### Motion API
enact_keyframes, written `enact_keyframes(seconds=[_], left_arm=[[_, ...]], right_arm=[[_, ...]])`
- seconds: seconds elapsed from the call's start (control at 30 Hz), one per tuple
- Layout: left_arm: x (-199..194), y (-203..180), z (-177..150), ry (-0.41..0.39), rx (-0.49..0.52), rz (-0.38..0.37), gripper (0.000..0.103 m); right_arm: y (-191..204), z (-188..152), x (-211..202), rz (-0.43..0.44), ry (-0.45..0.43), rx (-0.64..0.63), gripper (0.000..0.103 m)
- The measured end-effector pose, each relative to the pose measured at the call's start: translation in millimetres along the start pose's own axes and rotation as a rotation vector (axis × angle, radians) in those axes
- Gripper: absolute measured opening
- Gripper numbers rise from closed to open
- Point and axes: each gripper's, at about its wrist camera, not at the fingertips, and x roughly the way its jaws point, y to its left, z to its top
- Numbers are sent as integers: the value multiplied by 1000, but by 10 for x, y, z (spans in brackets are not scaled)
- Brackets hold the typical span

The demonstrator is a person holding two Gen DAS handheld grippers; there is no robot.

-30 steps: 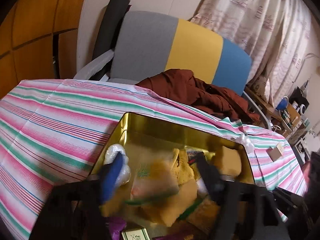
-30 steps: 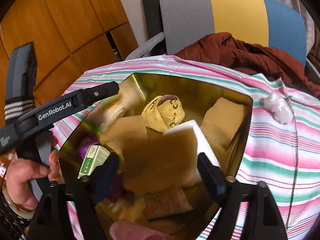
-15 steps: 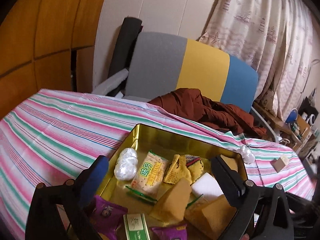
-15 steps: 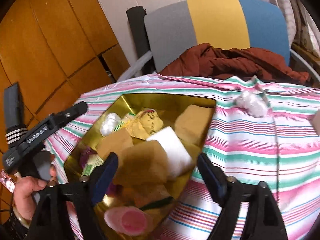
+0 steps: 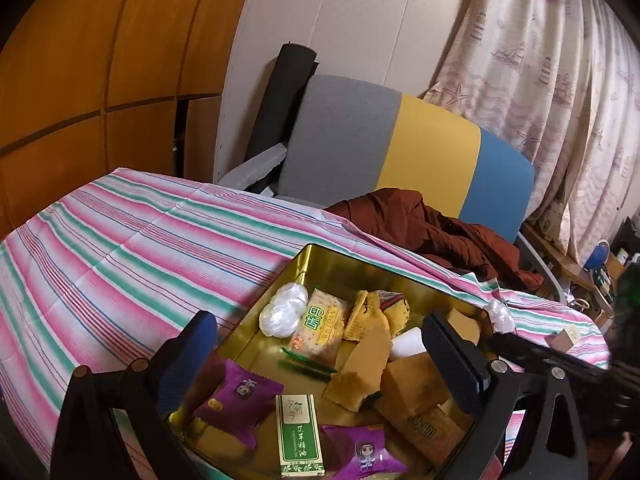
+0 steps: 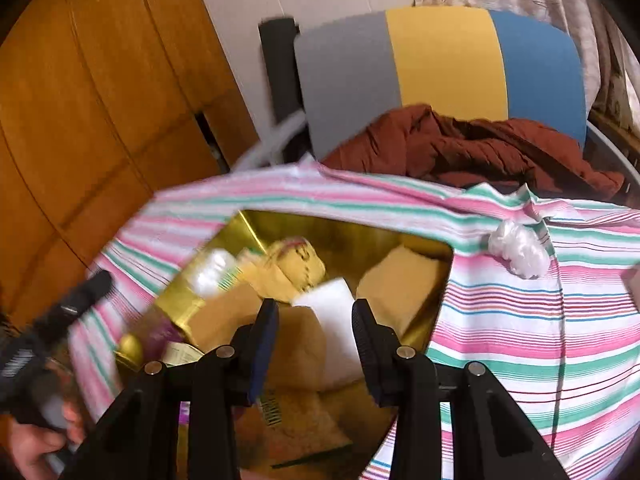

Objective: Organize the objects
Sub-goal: 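Move right tool to the cream box and grasp it while left tool moves to the plastic-wrapped item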

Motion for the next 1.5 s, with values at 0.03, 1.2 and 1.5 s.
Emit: enact_keyframes(seconds=[0.03, 1.2, 1.5], left_arm=[[9, -4, -10, 7, -4, -2, 103], [132, -2109, -552, 260, 319, -405, 103], [311, -2445, -726, 328, 362, -428, 103]], right_arm=[[-30, -22, -71, -22, -14, -6, 40], [-2004, -851, -649, -321, 44, 380, 62], [-2748, -504, -802, -493, -41, 475, 87]])
